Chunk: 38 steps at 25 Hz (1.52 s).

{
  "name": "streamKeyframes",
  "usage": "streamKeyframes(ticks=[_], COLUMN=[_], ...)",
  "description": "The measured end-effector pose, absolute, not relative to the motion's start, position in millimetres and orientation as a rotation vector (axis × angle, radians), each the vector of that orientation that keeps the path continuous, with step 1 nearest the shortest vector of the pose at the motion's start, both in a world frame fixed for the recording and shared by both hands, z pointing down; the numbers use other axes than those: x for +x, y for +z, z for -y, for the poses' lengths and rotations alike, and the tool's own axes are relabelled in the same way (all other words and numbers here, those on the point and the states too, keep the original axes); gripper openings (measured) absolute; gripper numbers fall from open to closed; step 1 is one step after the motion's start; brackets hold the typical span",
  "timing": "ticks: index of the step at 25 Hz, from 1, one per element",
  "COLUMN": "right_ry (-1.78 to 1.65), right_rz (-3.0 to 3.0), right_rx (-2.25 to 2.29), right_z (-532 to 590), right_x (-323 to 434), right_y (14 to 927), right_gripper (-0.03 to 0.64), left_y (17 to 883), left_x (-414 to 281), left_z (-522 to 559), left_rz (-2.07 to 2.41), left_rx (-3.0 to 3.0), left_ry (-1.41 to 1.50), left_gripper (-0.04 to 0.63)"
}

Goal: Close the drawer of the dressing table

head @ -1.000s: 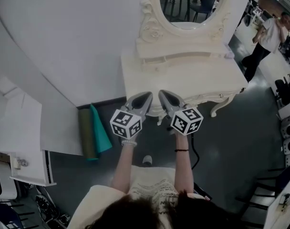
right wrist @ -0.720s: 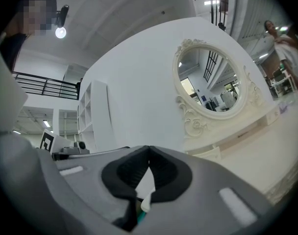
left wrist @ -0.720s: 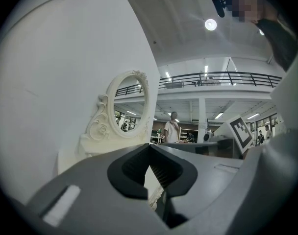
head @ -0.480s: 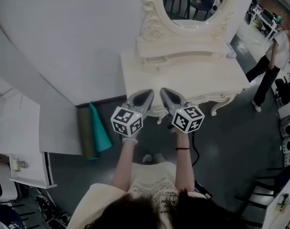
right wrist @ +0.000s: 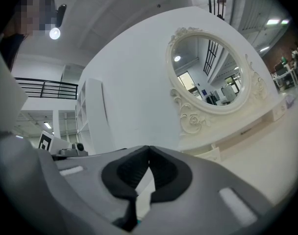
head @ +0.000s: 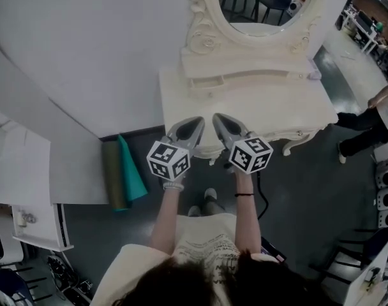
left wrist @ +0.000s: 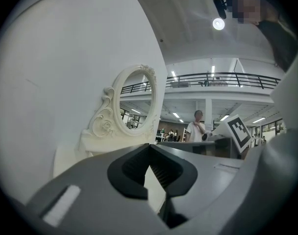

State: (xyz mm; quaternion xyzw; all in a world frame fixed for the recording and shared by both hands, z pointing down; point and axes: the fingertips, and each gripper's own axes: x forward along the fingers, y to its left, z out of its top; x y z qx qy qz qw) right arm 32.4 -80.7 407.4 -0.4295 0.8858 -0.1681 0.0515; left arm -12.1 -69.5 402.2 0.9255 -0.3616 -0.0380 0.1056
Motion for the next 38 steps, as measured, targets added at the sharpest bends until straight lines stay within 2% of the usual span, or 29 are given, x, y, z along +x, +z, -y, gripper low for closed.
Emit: streamKeyframes(ticks=[17, 38], right_ry=[-0.613, -0.771], right_rz=[-2.777, -2.832], right_rx=[-1.21, -1.123], right_z=[165, 216], right_x=[53, 63], right_y=[434, 469], right_gripper=[0.003, 0.003], left_y=[428, 462], left_x=[17, 27], left_z=[147, 193], left_rz=[1.129, 1.191], left_rx=[2.637, 2.516], left_ry=[-0.089, -0.055], left_gripper=[0.002, 0.002])
